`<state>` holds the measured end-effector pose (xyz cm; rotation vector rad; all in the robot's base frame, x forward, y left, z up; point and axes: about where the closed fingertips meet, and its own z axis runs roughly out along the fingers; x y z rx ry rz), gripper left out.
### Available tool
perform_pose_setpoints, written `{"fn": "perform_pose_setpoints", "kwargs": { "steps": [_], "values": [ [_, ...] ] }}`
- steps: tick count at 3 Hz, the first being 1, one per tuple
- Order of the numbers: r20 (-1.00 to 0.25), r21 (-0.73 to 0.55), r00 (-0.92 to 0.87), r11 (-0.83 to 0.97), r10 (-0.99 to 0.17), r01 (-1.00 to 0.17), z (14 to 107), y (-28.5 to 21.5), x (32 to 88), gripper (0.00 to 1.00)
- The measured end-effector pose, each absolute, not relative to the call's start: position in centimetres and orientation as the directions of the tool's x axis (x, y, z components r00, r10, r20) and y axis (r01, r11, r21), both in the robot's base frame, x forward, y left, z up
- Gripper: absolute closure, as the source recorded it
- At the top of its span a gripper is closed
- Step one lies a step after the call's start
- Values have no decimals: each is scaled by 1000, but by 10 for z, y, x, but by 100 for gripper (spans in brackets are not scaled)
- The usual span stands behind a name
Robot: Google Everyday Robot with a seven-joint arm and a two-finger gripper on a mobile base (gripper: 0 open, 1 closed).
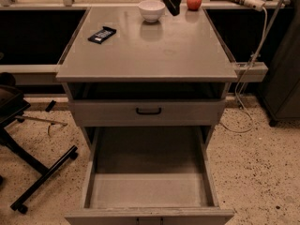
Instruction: Place rxbar chocolate into middle drawer
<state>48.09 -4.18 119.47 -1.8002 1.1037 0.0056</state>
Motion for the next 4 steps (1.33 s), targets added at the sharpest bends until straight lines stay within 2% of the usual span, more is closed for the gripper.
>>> {"fn": "perform_pose_setpoints", "kwargs": {
  "steps": [2, 3, 4],
  "values": [
    [-467, -724, 585, -92, -663, -683, 1175, -34, 481, 100],
    [-498, -745, 599, -44, -628, -665, 1155, -18, 461, 100],
    [-549, -718, 578, -14, -604, -696, 1112, -6, 441, 100]
  ]
}}
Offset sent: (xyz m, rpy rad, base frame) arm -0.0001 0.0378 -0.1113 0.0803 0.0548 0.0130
